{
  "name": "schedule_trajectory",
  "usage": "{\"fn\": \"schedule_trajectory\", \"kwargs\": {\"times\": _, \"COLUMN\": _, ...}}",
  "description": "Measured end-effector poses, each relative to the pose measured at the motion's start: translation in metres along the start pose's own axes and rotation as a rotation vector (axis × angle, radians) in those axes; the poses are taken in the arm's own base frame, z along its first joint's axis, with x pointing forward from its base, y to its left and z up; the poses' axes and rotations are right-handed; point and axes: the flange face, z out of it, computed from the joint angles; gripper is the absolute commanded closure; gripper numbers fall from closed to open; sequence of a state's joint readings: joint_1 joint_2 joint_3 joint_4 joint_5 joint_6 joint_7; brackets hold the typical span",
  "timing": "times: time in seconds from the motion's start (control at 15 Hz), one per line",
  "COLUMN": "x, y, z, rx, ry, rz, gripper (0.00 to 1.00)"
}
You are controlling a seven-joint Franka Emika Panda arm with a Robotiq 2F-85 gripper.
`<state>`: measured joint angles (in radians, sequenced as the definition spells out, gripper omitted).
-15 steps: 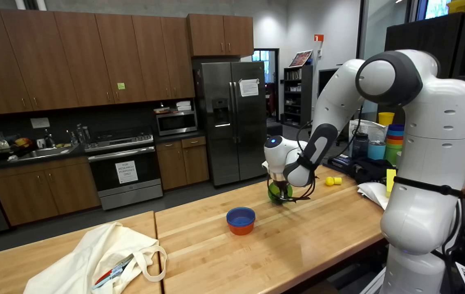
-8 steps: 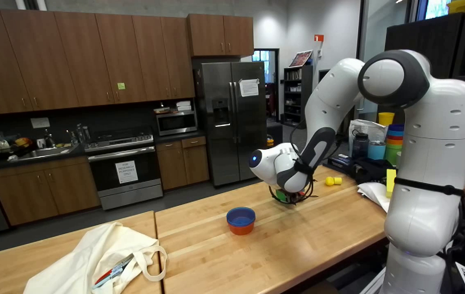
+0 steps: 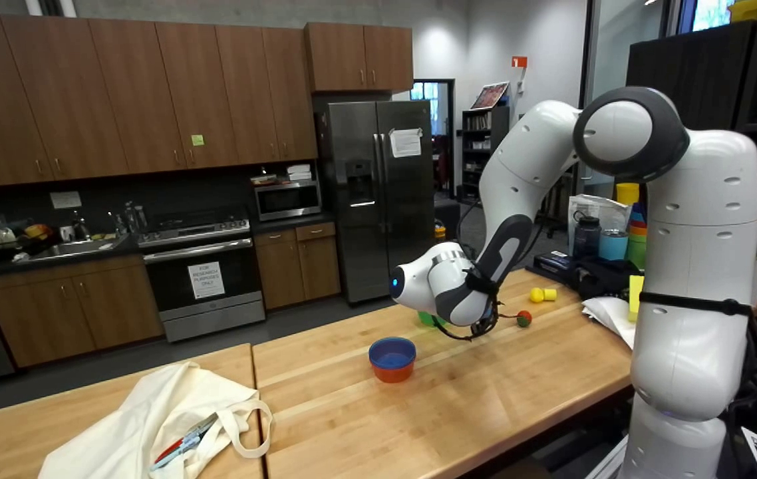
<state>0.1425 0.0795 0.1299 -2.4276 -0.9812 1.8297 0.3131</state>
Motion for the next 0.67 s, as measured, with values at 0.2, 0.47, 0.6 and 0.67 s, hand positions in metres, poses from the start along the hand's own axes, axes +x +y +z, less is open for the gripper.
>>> {"fn": "schedule_trajectory", "kwargs": {"times": 0.2, "x": 0.01, "y": -0.016, "z": 0.008, "rx": -0.028, "ry": 0.001, "rz": -0.054, "gripper": 0.98}}
{"fn": "schedule_trajectory", "kwargs": {"times": 0.47, "x": 0.035, "y": -0.062, "z": 0.016, "rx": -0.158, "ry": 0.086, "rz": -0.174, "gripper": 0.98}}
{"fn": "schedule_trajectory", "kwargs": {"times": 0.6, "x": 0.041, "y": -0.076, "z": 0.006, "rx": -0.241, "ry": 0.104, "rz": -0.225, "gripper": 0.98}}
{"fn": "schedule_trajectory", "kwargs": {"times": 0.67, "x": 0.045, "y": -0.083, "z": -0.002, "rx": -0.276, "ry": 0.114, "rz": -0.248, "gripper": 0.98}}
